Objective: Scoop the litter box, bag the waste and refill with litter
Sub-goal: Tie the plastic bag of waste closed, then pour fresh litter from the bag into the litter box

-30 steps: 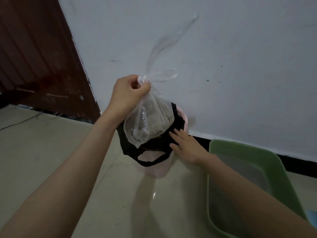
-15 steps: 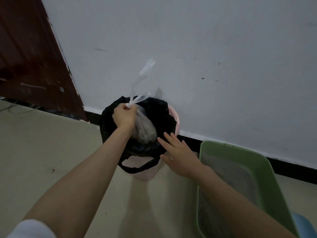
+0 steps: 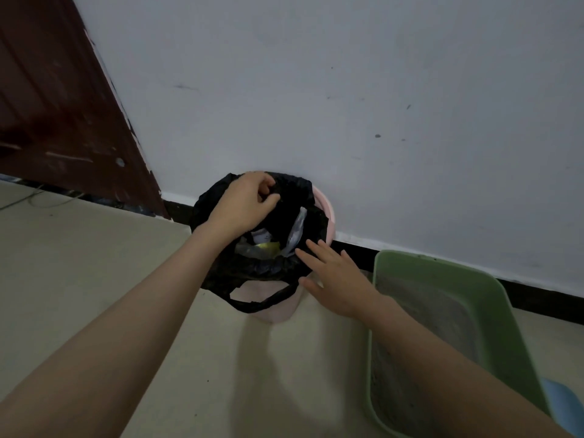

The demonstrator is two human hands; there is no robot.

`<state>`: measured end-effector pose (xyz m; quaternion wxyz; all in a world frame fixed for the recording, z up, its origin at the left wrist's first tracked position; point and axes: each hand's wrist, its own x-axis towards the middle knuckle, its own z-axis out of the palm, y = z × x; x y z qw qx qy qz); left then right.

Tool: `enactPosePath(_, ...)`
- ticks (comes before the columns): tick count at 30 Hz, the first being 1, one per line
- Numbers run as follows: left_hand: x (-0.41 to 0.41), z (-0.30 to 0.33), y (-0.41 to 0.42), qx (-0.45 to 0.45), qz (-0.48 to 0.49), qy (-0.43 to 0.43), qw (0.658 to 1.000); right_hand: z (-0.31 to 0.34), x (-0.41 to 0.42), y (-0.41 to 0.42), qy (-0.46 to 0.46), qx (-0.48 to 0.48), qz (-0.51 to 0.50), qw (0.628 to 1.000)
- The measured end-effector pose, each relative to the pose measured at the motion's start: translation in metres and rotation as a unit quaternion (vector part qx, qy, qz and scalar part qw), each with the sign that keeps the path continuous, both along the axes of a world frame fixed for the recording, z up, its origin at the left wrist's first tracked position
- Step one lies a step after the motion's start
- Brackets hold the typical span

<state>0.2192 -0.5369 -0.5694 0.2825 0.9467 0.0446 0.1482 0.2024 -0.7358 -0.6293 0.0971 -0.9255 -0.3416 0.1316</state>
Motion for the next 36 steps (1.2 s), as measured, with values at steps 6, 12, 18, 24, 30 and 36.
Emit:
enactPosePath(6,-0.06,0.031,0.012,0.158,-0.045,0.124,0.979,0.075,-0.014,-0.011,0.013,-0.001,-0.026,1.0)
enactPosePath(12,-0.123,0.148,0.006,0.144,-0.014,0.139,0.98,0.225,-0.043,-0.006,-0.01,-0.012,0.004,1.0)
enactPosePath(18,-0.229,0.276,0.025,0.038,0.088,0.16,0.982,0.375,-0.105,0.041,0.022,-0.006,0.089,0.996)
enactPosePath(24,-0.335,0.391,0.094,-0.037,0.252,0.178,0.95,0.486,-0.16,0.155,0.059,-0.014,0.207,0.976)
enactPosePath(30,-0.447,0.476,0.186,-0.056,0.359,0.195,0.911,0.559,-0.246,0.284,0.059,-0.019,0.316,0.947)
enactPosePath(36,-0.549,0.529,0.259,-0.031,0.461,0.204,0.863,0.606,-0.318,0.41,0.058,-0.019,0.425,0.903)
